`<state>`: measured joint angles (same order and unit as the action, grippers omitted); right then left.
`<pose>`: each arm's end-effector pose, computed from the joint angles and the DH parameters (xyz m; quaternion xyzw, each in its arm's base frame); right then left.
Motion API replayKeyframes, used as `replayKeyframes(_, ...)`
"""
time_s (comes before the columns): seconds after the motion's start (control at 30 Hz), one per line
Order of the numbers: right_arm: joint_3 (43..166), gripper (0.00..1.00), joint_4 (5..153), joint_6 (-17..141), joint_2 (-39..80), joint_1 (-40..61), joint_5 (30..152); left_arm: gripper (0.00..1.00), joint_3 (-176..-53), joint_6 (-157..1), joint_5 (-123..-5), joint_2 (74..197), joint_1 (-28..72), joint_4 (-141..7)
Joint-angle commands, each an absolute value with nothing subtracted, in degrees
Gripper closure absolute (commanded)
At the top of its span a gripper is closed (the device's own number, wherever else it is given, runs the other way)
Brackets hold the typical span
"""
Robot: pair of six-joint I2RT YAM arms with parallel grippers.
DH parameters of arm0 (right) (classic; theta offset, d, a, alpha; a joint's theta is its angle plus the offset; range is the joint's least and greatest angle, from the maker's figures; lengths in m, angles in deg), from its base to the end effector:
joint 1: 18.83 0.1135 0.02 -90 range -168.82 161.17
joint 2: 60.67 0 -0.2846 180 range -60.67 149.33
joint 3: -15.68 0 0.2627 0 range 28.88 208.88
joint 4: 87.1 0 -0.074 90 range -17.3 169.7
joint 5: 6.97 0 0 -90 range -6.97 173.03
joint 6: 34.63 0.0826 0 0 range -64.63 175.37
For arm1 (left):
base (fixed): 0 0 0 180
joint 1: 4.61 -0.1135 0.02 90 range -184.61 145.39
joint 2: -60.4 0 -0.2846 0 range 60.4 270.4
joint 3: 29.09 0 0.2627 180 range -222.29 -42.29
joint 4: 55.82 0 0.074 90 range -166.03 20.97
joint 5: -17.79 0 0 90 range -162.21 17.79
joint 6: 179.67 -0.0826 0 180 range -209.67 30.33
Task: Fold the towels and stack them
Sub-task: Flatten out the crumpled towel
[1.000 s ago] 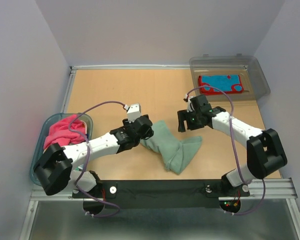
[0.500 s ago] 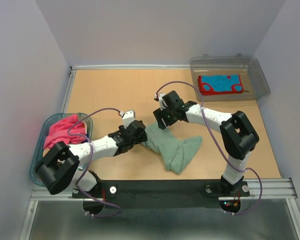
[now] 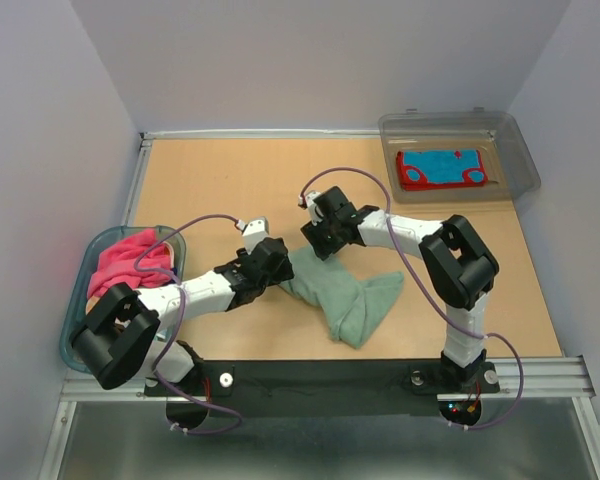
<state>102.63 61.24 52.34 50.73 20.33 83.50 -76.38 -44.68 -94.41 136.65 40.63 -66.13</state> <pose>0.3487 0.2849 0.1398 -0.3454 0.8920 0.0941 0.2759 0.2325 -0.1901 0.1675 -0.0805 0.8869 -0.1751 0.4199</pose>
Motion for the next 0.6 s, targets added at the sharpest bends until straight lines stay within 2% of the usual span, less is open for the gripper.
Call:
replayKeyframes(0.0, 102.4, 0.45, 64.3, 50.2, 53.1, 21.0, 78.6, 0.28, -75.2, -45.6, -94.2, 135.9, 40.2, -64.5)
replayKeyframes(0.03, 102.0, 0.46, 64.2, 50.0, 53.3, 21.1, 78.1, 0.28, -75.1, -45.6, -94.2, 135.9, 40.2, -64.5)
replayKeyframes(0.13, 100.1, 0.63, 64.9, 49.7, 53.2, 20.9, 76.0, 0.28, -74.8, -45.8, -94.3, 135.1, 40.2, -64.5)
replayKeyframes(0.17, 99.6, 0.76, 65.1, 49.7, 52.9, 21.0, 75.5, 0.28, -74.7, -46.0, -94.3, 134.9, 40.1, -64.5)
replayKeyframes(0.3, 98.5, 0.99, 65.8, 49.7, 50.6, 21.0, 75.0, 0.28, -75.0, -47.5, -94.4, 135.1, 39.9, -63.8)
replayKeyframes(0.57, 97.3, 0.99, 66.1, 49.5, 40.5, 20.4, 78.2, 0.28, -74.4, -47.0, -95.1, 132.1, 37.3, -62.9)
